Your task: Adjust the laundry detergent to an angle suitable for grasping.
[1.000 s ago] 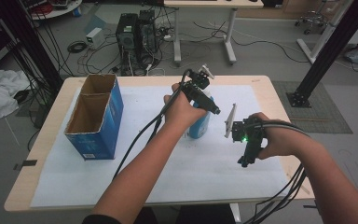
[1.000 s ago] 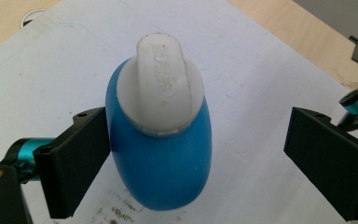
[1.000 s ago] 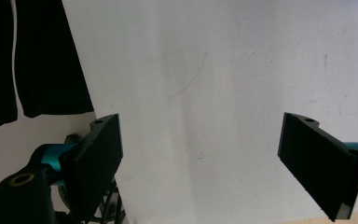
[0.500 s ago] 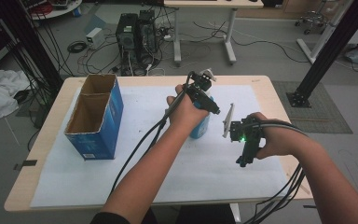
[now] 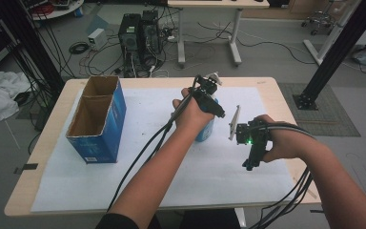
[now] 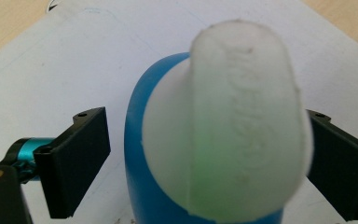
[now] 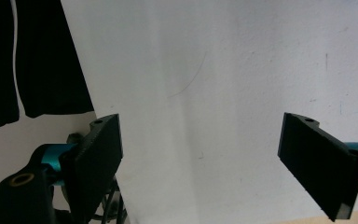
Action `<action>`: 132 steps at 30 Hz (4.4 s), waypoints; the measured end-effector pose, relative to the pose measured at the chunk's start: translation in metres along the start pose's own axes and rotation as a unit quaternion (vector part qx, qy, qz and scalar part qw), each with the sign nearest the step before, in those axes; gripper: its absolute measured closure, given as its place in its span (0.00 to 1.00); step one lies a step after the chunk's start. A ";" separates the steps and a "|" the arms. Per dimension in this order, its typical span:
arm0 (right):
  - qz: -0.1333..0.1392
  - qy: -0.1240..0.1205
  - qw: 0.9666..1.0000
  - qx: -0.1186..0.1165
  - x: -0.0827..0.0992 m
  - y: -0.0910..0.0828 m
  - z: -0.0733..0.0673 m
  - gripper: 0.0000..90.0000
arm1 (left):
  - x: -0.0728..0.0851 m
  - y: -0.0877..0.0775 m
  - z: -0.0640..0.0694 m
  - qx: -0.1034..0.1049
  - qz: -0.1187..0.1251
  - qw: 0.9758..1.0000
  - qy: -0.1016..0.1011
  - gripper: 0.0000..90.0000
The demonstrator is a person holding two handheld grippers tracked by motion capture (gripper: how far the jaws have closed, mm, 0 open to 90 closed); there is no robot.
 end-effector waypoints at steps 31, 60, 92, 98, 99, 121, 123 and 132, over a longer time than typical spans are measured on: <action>0.008 0.014 1.000 0.002 0.002 0.002 0.004 0.14 | 0.000 0.012 -0.006 -0.029 -0.047 0.998 0.012 0.19; 0.007 0.013 1.000 -0.002 0.001 0.006 0.004 0.14 | 0.000 0.011 -0.002 -0.035 -0.050 0.998 0.010 0.38; 0.000 0.015 1.000 -0.003 -0.007 0.005 0.004 0.14 | 0.005 -0.025 0.005 0.022 -0.047 0.998 0.041 0.49; 0.004 0.005 1.000 0.002 -0.010 0.004 0.005 0.14 | 0.012 -0.043 -0.001 0.027 -0.057 0.996 0.069 0.49; 0.003 0.007 1.000 0.001 -0.011 0.004 0.003 0.14 | 0.013 -0.044 -0.001 0.028 -0.057 0.995 0.072 0.49; -0.001 -0.001 1.000 0.001 -0.031 0.001 0.000 0.14 | 0.049 -0.107 -0.014 0.087 -0.066 0.974 0.198 0.49; -0.003 -0.001 1.000 0.002 -0.033 0.001 0.000 0.14 | 0.052 -0.111 -0.012 0.095 -0.066 0.971 0.210 0.49; -0.004 -0.006 1.000 0.009 -0.039 0.002 0.002 0.14 | 0.068 -0.121 -0.001 0.133 -0.080 0.950 0.270 0.49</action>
Point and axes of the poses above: each handheld gripper's, and its own axes: y roughly forward along the jaws, x roughly out of its underside, z roughly to its right, the point moved 9 cm from there along y, roughly forward along the jaws, and after that the axes turned 7 degrees about -y, right-handed, at the moved point
